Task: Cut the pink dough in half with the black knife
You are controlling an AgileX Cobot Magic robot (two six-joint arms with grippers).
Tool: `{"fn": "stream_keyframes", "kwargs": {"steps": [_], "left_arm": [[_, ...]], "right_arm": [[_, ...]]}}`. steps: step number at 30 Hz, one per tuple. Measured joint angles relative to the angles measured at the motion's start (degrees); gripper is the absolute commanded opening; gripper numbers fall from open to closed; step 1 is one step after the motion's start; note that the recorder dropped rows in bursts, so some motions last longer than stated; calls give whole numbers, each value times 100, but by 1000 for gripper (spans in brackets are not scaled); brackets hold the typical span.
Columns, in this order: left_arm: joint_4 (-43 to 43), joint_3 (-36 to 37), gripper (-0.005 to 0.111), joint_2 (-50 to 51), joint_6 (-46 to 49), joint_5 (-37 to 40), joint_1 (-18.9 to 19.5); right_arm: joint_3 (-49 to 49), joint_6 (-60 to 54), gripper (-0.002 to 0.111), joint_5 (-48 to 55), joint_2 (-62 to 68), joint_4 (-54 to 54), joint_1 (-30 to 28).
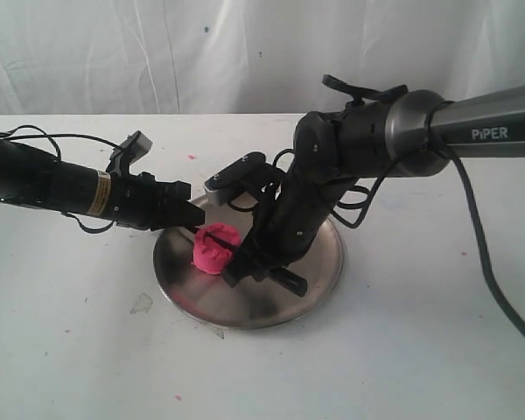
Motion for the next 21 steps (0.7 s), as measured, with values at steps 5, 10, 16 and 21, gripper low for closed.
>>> {"fn": "stream_keyframes", "kwargs": {"steps": [5,10,16,21], "left_arm": [[-12,0,0,0,0,-51,0],[-12,0,0,0,0,-62,0],[40,0,0,10,0,-38,0],[61,0,0,10,0,-48,0]], "right_arm": [[-12,0,0,-11,193,0,0],[-24,0,0,-14,205,0,0],[-80,-50,0,130,77,0,0],[-94,-98,0,107,278,0,0]]}}
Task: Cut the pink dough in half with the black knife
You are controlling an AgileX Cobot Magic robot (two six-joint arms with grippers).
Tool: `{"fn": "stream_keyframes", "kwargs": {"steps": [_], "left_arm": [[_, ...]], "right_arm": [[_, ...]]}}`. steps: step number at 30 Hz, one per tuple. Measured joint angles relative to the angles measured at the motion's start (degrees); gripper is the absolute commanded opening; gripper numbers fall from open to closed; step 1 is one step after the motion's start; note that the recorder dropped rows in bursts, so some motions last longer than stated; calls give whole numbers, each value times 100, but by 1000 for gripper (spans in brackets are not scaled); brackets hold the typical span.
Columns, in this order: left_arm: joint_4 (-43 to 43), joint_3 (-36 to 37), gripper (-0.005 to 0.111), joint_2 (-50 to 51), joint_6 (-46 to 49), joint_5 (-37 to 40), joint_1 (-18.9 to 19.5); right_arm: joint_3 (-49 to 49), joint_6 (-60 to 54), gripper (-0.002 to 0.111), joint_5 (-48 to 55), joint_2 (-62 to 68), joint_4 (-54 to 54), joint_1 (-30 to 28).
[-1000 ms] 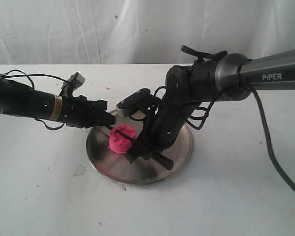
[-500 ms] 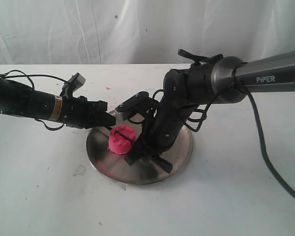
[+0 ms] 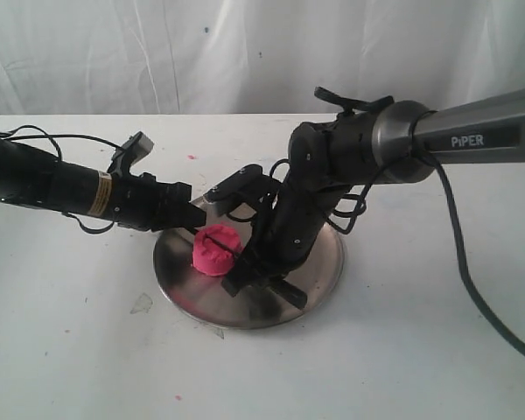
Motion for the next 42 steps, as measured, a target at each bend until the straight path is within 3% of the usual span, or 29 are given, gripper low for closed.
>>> {"fn": "stream_keyframes", "kwargs": {"steps": [32,42], "left_arm": [[118,-112,0,-114,0,36,0],[123,-170,0,-579,-123,-71,362]], "right_arm": [[-186,-23,0,2,34,-30,0],[-186,-23,0,-19,47,-30,0]]}}
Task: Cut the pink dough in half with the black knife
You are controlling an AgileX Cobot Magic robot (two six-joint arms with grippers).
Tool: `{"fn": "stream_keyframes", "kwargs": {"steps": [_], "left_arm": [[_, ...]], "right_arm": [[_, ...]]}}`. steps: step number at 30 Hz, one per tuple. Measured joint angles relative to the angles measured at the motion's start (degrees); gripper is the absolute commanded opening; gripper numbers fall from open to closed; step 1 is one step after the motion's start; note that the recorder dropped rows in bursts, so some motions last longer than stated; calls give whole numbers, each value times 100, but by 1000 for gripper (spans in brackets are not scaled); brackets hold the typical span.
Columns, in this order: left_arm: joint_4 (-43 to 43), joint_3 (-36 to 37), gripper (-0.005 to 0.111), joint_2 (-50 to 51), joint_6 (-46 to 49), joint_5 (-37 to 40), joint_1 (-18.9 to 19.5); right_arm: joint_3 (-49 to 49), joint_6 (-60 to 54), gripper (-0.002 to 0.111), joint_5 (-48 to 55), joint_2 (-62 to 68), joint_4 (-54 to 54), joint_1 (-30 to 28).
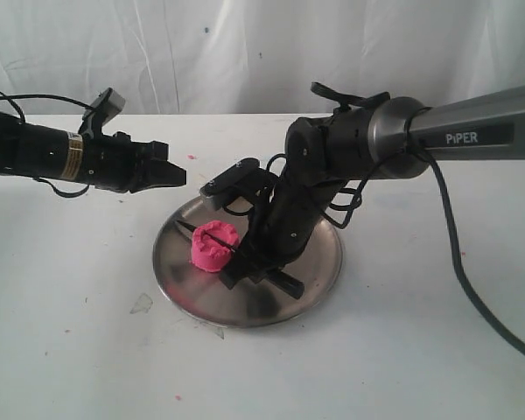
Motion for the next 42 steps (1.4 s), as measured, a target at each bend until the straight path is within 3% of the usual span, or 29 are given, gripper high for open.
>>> {"fn": "stream_keyframes", "kwargs": {"steps": [9,31,42], "left_arm": [[26,374,0,0,150,-4,-52],[26,419,0,0,254,-47,-52],[39,428,0,135,277,57,-334]], "right_arm": [[0,22,0,38,0,-11,0],[-40,276,0,535,-74,-413,0],[-40,286,0,525,-74,-413,0]]}}
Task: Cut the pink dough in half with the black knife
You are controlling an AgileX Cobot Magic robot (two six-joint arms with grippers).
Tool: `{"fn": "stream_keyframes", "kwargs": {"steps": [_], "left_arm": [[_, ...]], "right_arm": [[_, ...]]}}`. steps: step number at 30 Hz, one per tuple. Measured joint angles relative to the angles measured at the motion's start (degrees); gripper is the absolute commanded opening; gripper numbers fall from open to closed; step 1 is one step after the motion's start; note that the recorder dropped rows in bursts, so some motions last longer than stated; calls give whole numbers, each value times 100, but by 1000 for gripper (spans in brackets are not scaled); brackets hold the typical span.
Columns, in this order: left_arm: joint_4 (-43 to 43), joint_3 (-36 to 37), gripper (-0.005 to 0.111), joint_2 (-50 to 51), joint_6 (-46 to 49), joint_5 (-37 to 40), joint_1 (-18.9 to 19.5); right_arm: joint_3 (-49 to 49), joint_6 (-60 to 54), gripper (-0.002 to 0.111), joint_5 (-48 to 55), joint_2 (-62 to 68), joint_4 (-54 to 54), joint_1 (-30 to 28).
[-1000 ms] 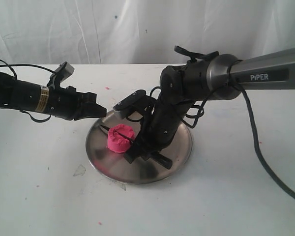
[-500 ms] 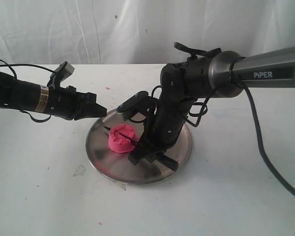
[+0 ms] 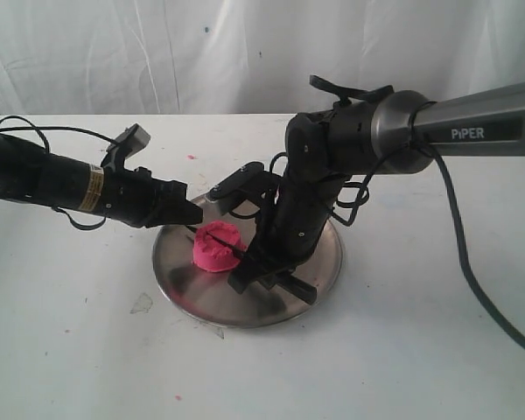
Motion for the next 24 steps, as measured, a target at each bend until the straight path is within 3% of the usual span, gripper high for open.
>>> {"fn": "stream_keyframes", "kwargs": {"steps": [24], "left_arm": [[0,0,0,5,165,891,-155]], "right_arm": [[0,0,0,-59,0,12,0]]}}
